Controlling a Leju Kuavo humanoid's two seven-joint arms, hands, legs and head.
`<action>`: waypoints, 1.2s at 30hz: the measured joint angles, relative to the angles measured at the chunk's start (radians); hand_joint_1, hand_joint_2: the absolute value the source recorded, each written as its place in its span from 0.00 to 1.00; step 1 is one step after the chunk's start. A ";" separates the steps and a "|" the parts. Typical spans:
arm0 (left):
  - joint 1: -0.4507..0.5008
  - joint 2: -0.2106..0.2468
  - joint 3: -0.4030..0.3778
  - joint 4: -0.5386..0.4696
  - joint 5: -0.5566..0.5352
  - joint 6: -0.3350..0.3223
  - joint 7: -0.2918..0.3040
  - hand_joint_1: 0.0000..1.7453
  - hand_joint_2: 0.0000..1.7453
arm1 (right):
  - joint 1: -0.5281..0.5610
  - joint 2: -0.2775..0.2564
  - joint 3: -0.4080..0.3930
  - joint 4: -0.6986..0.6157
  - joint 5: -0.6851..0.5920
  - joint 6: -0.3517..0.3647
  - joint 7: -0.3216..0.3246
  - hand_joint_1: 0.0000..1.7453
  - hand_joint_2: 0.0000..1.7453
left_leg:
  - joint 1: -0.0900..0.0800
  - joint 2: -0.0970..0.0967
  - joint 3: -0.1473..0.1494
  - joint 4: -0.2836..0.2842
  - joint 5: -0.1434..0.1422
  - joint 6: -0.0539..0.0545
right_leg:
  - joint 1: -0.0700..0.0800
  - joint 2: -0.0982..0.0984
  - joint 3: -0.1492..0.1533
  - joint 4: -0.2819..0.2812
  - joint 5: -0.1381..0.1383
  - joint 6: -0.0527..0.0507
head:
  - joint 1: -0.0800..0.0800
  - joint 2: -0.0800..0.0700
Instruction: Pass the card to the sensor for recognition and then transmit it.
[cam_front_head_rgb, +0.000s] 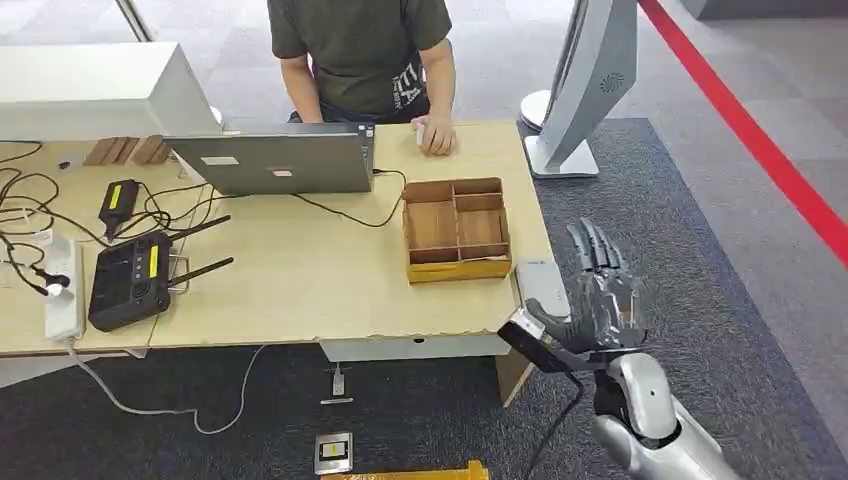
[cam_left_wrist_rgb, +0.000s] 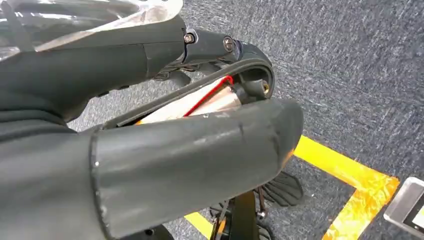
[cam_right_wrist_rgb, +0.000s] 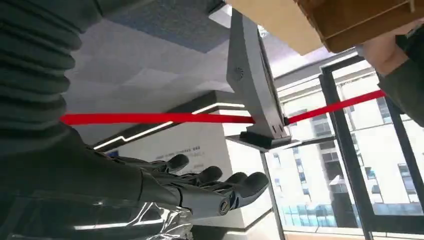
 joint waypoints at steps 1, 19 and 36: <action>0.000 -0.001 0.000 0.000 -0.001 -0.001 -0.002 0.00 0.00 | 0.000 0.011 0.002 0.007 0.005 0.004 -0.002 0.00 1.00 | 0.000 0.000 0.000 0.000 0.000 0.000 | 0.000 0.000 0.000 0.000 0.000 0.000 | 0.000 0.000; -0.002 -0.002 0.000 0.000 -0.027 -0.023 0.001 0.00 0.00 | -0.119 0.192 0.044 0.194 0.217 0.176 -0.023 0.00 1.00 | 0.000 0.000 0.000 0.000 0.000 0.000 | 0.000 0.000 0.000 0.000 0.000 0.000 | 0.000 0.000; -0.002 -0.002 0.000 0.000 -0.046 -0.030 0.010 0.00 0.00 | -0.214 0.222 0.075 0.303 0.301 0.247 -0.003 0.00 1.00 | 0.000 0.000 0.000 0.000 0.000 0.000 | 0.000 0.000 0.000 0.000 0.000 0.000 | 0.000 0.000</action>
